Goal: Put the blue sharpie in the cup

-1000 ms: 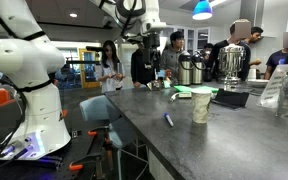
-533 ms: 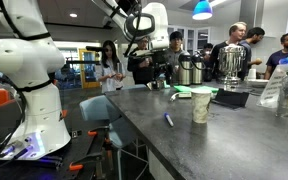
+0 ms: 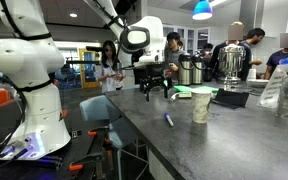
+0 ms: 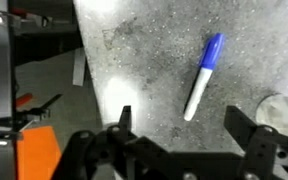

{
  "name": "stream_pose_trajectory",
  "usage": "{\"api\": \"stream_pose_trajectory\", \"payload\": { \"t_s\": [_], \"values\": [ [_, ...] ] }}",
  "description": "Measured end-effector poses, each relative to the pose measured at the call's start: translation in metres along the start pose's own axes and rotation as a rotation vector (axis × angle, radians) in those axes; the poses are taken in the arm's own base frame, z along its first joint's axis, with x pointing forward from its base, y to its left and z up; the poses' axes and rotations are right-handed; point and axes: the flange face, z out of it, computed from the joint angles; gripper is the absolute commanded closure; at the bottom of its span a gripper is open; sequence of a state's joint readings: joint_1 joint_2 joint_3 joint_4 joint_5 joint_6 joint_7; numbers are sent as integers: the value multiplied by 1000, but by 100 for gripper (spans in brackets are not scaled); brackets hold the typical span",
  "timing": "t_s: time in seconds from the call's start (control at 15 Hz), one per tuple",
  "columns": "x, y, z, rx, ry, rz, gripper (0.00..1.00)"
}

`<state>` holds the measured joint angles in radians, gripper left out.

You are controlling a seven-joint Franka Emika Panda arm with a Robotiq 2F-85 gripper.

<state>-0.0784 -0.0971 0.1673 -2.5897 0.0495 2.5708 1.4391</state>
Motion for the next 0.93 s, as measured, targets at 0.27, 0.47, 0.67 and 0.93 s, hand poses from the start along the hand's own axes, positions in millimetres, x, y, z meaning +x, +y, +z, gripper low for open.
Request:
{"api": "stream_pose_trajectory", "payload": {
  "t_s": [0.27,0.47,0.67,0.93],
  "values": [
    [12,12,33,-19,-3,86,0],
    [15,12,53,-28,2,73,0],
    [14,6,67,-46,0,63,0],
    [18,-12,77,-49,0,68,0]
  ]
}}
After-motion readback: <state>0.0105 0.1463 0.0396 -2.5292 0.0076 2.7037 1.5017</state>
